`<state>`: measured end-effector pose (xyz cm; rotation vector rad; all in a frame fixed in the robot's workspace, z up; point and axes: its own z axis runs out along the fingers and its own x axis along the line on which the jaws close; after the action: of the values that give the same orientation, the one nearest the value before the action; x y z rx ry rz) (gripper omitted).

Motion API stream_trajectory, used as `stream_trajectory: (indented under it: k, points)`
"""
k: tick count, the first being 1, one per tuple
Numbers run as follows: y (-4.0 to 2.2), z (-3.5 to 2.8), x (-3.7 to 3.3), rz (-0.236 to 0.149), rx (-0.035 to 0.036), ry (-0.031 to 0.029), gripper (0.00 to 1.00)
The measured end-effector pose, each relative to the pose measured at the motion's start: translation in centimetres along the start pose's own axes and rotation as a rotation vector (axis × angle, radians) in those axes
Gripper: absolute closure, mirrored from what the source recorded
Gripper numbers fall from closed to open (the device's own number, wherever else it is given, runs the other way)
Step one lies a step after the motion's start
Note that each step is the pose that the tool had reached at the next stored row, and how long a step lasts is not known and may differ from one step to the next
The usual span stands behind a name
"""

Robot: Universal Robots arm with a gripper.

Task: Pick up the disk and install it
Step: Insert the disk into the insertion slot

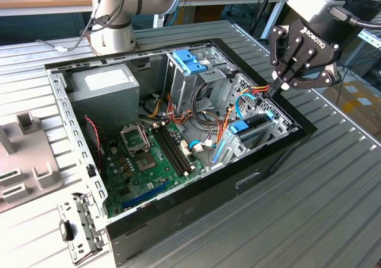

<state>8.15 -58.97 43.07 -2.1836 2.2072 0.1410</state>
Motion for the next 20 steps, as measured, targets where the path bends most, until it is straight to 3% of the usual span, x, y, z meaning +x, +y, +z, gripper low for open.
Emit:
stream_trajectory:
  k: [9,20]
  points:
    - [-0.05,0.23,0.02,0.0,0.0,0.0,0.89]
    - [-0.49,2.61,0.23,0.0,-0.0001,0.0,0.89]
